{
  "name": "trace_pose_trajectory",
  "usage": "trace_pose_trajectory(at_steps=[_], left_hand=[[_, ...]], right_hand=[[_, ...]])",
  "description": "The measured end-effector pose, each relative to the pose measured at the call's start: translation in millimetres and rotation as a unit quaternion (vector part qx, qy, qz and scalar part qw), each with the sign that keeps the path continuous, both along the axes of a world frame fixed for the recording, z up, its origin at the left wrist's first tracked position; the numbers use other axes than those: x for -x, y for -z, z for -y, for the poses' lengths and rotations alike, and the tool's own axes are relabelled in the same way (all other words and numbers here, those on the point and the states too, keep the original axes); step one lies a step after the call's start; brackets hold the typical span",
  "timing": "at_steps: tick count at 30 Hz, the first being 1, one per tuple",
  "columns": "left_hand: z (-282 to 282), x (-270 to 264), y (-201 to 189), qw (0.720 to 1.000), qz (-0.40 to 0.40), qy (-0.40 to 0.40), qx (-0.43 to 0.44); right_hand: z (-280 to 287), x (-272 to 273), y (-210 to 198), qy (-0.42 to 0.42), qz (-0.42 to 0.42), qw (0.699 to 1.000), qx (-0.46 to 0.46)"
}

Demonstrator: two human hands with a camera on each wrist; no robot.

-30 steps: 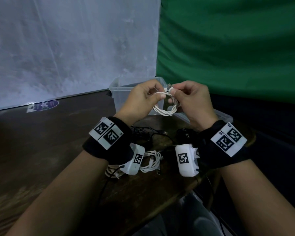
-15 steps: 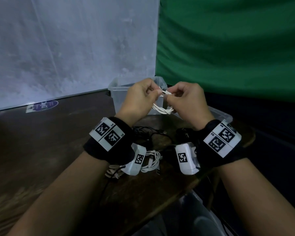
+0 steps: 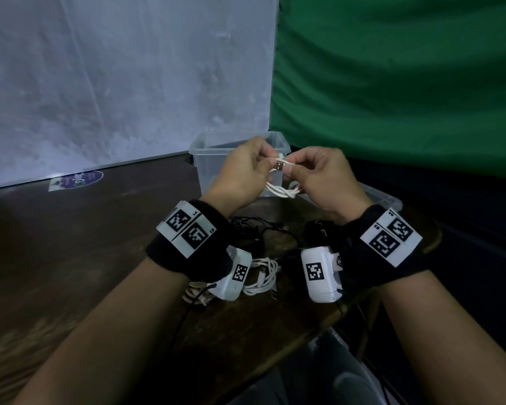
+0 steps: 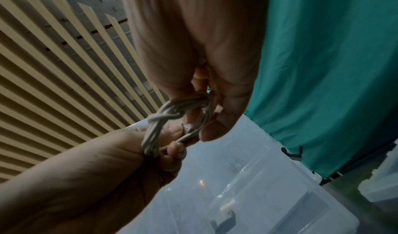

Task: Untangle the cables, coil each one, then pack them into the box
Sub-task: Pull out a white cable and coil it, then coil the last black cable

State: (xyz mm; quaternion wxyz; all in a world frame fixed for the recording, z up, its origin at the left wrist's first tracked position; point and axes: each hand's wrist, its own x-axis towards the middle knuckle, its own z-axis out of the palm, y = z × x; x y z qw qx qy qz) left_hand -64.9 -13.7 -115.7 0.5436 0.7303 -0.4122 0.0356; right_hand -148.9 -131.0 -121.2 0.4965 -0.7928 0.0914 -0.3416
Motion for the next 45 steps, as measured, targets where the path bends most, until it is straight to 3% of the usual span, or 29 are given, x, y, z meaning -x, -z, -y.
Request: trace_pose_trajectory(at_steps=[7,13,18,26,28,30,32,36,38,40,44,45], left_hand=[[0.1,1.6,-2.7,1.0,-0.01,0.008,-0.003],[-3.2,3.0,-6.0,0.999,-0.014,0.009,-0.03],[-6.0,-0.5,-5.5,0.999,-0.028,0.021,-0.042],[-0.5,-1.3,-1.7,0.989,-0.106,0.058,-0.09],[-1.4,-3.0,-4.2,0.985,-0.085,0.046,-0.14],[-6.9,-8.9,-7.0,0.968,-0.006,0.004,-0.25],[-17.4,-12.7,-9.7,0.928,0.034,-0.014,-0.37],[-30.4,-11.6,-6.3,0.827,0.062,0.008,-0.558],[-31.3,-11.8,-1.7,0.806,0.048,0.012,-0.59],[-31.1,-12.5,0.0,0.811,0.052,0.006,-0.583],[-31.4,-13.1,-11.9,0.872,0.074,-0.023,-0.484],[-32.1,-14.4,-15.7,0.887,0.08,-0.032,-0.454]], right_hand=[[4.0,1.6,0.7,-0.019,-0.015,1.0,-0.015],[1.3,4.1,-2.0,-0.043,0.024,0.997,-0.064],[8.5,8.1,-6.7,-0.072,-0.084,0.992,-0.053],[17.9,3.1,-7.1,-0.032,-0.192,0.977,0.09],[20.0,-1.3,-9.0,-0.038,-0.229,0.965,0.118],[24.1,-6.4,-10.2,-0.029,-0.262,0.955,0.135],[27.4,-11.2,-10.2,-0.028,-0.291,0.945,0.144],[30.6,-28.4,-4.5,-0.011,-0.366,0.913,0.18],[34.1,-36.1,0.7,0.005,-0.405,0.893,0.196],[37.8,-37.8,5.0,0.006,-0.431,0.873,0.228],[39.4,-38.7,5.9,0.037,-0.461,0.862,0.207],[42.0,-42.7,6.1,0.031,-0.483,0.835,0.262]])
